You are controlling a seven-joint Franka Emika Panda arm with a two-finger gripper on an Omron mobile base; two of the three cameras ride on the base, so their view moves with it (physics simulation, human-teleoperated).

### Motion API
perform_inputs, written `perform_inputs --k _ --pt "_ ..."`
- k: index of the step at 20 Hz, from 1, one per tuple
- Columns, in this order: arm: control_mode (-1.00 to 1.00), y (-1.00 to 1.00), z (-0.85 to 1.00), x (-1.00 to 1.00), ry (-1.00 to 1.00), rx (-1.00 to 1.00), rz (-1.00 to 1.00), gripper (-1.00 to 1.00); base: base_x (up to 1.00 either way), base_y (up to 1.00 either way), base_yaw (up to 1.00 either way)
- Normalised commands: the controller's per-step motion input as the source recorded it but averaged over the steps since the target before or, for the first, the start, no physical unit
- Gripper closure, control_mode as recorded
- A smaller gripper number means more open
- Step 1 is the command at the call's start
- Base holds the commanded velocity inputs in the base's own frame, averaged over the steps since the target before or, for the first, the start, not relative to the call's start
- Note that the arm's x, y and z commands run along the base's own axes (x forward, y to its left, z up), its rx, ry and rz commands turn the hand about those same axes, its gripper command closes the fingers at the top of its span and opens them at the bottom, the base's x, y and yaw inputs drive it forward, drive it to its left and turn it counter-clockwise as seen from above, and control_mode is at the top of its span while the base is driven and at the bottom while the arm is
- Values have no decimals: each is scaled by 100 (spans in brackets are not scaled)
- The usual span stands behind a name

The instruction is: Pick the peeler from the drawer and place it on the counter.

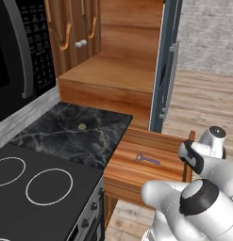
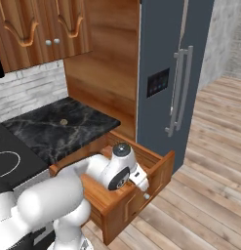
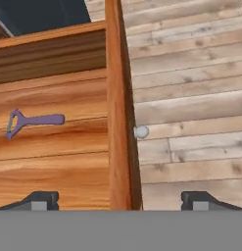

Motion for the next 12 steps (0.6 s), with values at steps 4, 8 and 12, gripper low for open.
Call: perform_inputs --k 4,8,12 --pt "-100 14 100 84 2 1 53 -100 0 0 0" --pt "-100 33 33 100 0 0 60 -100 0 0 0" --pt "-100 43 -39 99 0 -10 53 -100 0 0 0"
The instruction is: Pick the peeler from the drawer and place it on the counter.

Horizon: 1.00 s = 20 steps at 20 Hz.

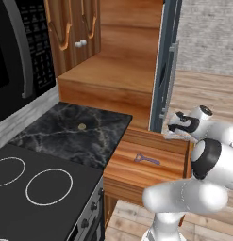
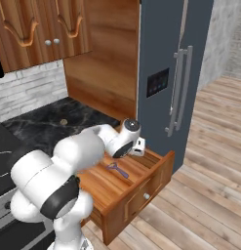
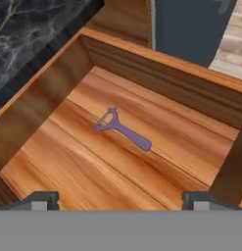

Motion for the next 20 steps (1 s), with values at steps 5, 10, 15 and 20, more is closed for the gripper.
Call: perform_inputs --k 5,10,15,20 --pt "-100 60 -100 75 13 -35 33 -100 0 0 0" --pt "-100 14 -82 35 7 -32 13 -100 0 0 0" --pt "-100 -7 -56 28 0 -7 10 -100 0 0 0" --pt "-100 -1 -48 41 -1 -1 15 -100 0 0 0"
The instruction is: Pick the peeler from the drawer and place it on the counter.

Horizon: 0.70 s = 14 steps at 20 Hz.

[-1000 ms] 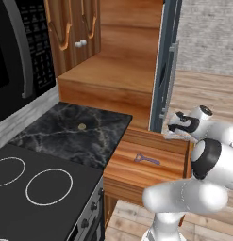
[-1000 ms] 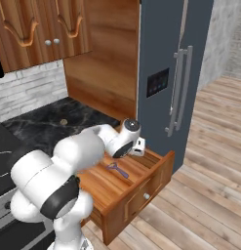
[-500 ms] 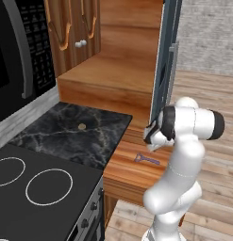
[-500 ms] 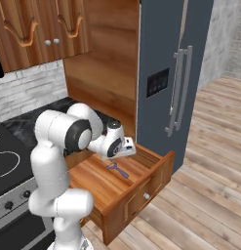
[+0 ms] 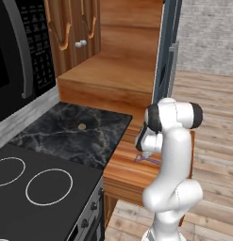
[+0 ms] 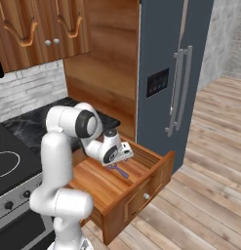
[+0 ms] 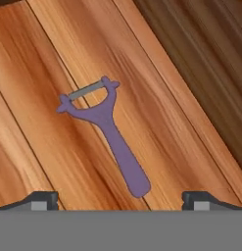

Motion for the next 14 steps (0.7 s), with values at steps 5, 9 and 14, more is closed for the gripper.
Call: perform_inputs --k 5,9,14 --pt "-100 -29 -34 33 0 0 12 -100 0 0 0" --pt "-100 -16 -51 3 0 0 8 -100 0 0 0" --pt "-100 0 -53 10 0 0 9 -100 0 0 0"
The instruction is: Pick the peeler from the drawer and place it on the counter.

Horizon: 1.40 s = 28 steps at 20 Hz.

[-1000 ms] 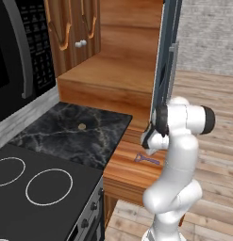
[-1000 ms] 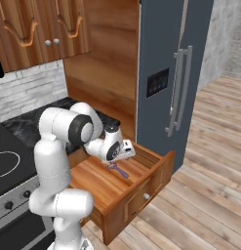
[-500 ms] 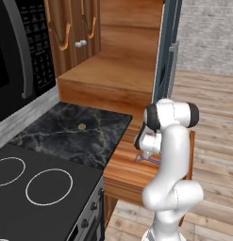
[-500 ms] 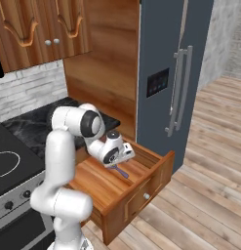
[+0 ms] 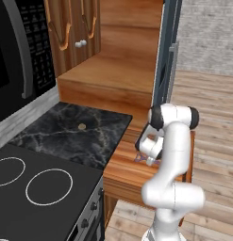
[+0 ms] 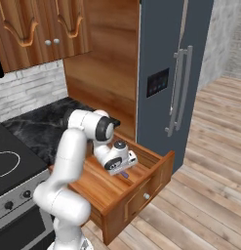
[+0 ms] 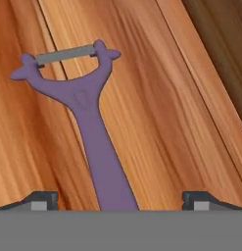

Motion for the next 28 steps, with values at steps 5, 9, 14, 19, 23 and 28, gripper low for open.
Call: perform_inputs --k 5,9,14,19,23,28 --pt "-100 0 -67 40 0 0 7 -100 0 0 0" --pt "-100 0 -74 47 5 -2 4 100 0 0 0" --pt "-100 -12 -89 4 23 -2 0 100 0 0 0" --pt "-100 -13 -81 -41 35 0 -4 100 0 0 0" --pt "-100 1 9 -67 -3 0 1 100 0 0 0" --pt "-100 28 84 -84 -42 -2 11 100 0 0 0"
